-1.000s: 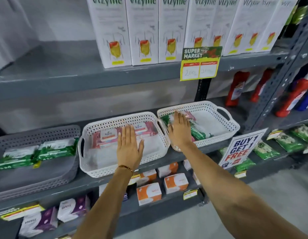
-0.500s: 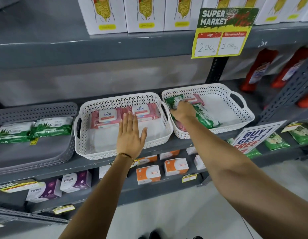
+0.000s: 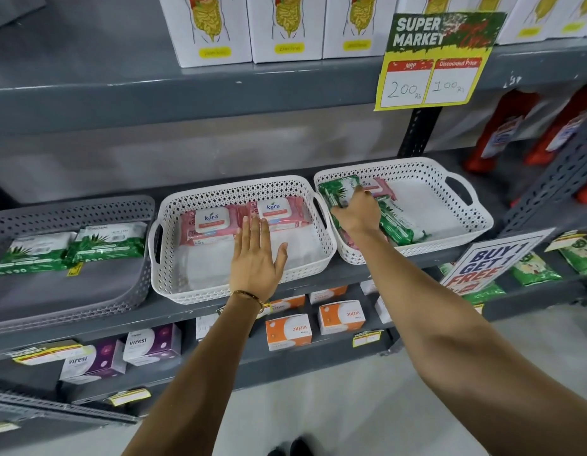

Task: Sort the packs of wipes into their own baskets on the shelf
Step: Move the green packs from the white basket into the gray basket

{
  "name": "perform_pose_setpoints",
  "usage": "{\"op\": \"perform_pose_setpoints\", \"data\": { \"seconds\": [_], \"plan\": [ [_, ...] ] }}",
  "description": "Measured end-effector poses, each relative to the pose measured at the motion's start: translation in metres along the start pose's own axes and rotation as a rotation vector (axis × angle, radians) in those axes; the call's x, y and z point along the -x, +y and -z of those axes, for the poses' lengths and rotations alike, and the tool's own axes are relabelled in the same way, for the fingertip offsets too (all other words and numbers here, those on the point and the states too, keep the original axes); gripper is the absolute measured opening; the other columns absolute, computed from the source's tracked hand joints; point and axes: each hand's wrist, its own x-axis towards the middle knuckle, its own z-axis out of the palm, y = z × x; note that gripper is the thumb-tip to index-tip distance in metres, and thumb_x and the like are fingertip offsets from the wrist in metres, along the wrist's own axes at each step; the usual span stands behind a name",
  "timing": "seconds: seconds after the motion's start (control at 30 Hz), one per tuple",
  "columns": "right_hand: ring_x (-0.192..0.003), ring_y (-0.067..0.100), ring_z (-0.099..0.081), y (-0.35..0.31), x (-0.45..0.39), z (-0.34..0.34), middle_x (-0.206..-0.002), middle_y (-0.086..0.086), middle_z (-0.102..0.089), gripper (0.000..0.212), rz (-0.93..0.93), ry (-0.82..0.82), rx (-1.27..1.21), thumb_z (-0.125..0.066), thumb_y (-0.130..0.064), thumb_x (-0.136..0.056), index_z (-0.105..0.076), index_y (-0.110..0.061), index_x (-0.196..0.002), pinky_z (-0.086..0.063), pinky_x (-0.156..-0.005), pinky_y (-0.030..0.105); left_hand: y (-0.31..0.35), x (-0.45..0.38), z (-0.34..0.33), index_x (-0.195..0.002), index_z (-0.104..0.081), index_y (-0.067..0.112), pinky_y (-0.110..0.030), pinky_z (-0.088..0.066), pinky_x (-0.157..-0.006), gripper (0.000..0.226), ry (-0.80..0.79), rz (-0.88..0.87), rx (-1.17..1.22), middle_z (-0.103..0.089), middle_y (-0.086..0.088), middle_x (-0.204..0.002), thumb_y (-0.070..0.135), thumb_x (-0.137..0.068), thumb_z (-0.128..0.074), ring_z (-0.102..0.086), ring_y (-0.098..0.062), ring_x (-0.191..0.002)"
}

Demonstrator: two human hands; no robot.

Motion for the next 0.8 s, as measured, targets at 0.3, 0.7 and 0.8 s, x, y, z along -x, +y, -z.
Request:
{"op": "perform_pose_setpoints", "data": {
  "seconds": [0.3,0.7,0.8],
  "plan": [
    [-0.094,0.035,-0.065,-0.022,0.020,0.014,-0.104,0.021,-0.067,0.071,0.068,0.164,-0.197,-0.078,-0.034,-0.069,-0.048,0.002,-0.124,-0.057,-0.081,0.048,-0.019,0.016,0.008,-0.144,-0.017,0.001,-0.036,0.000,-0.114,0.081,0.046,-0.005,0.059,-0.016,-0.017,-0.153,0.055,-0.089,0.007,-0.010,-0.029,-0.142],
    [-0.113,0.026,-0.060,-0.189,0.126,-0.047,-0.126,0.013,-0.063,0.078,0.442,-0.274,-0.340,-0.077,-0.018,-0.070,-0.041,-0.005,-0.138,-0.047,-0.099,0.034,-0.203,0.088,0.054,-0.135,-0.038,-0.006,-0.040,-0.007,-0.113,0.081,0.056,0.155,-0.012,-0.037,-0.025,-0.143,0.054,-0.094,-0.002,-0.029,-0.039,-0.135],
    [-0.116,0.023,-0.059,-0.238,0.154,-0.082,-0.129,0.009,-0.061,0.078,0.472,-0.393,-0.372,-0.078,-0.015,-0.069,-0.042,-0.007,-0.138,-0.042,-0.099,0.027,-0.260,0.110,0.066,-0.135,-0.038,-0.006,-0.041,-0.008,-0.112,0.081,0.066,0.191,-0.054,-0.038,-0.025,-0.142,0.055,-0.094,-0.005,-0.029,-0.040,-0.135]
  ]
}}
